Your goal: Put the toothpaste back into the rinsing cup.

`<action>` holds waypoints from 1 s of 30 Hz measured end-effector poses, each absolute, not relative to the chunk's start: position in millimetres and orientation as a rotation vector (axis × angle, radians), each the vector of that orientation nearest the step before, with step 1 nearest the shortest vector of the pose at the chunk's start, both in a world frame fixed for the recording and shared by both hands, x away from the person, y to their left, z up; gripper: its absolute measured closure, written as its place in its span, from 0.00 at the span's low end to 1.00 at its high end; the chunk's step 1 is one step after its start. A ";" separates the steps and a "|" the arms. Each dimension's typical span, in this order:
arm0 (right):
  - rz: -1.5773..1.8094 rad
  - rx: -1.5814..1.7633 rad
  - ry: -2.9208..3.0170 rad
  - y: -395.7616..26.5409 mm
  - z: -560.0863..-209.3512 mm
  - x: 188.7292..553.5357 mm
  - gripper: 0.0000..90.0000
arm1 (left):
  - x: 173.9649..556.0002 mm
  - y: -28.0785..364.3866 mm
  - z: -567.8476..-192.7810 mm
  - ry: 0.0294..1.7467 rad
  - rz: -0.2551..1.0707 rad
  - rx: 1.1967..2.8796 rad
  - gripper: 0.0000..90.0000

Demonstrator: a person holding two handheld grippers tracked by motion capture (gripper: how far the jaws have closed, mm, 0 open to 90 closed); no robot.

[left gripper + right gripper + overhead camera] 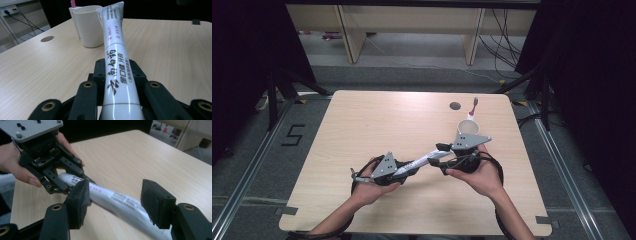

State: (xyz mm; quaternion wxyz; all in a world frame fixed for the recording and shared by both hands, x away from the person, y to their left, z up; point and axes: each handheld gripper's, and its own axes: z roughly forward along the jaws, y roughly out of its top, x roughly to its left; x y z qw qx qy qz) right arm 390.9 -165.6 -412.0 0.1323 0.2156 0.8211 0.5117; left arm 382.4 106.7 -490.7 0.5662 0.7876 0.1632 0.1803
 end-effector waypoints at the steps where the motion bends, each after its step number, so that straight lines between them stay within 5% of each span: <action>1: 1.485 0.626 2.383 -165.6 -412.0 390.9 0.46 | 382.4 106.7 -490.7 0.384 0.424 1.852 0.80; 16: 1.662 1.015 2.256 -162.5 -443.2 397.4 0.31 | 397.5 114.8 -481.9 0.453 0.508 1.785 0.80; 30: 1.733 1.236 2.194 -151.1 -449.8 413.1 0.30 | 393.4 110.9 -484.0 0.449 0.524 1.766 0.80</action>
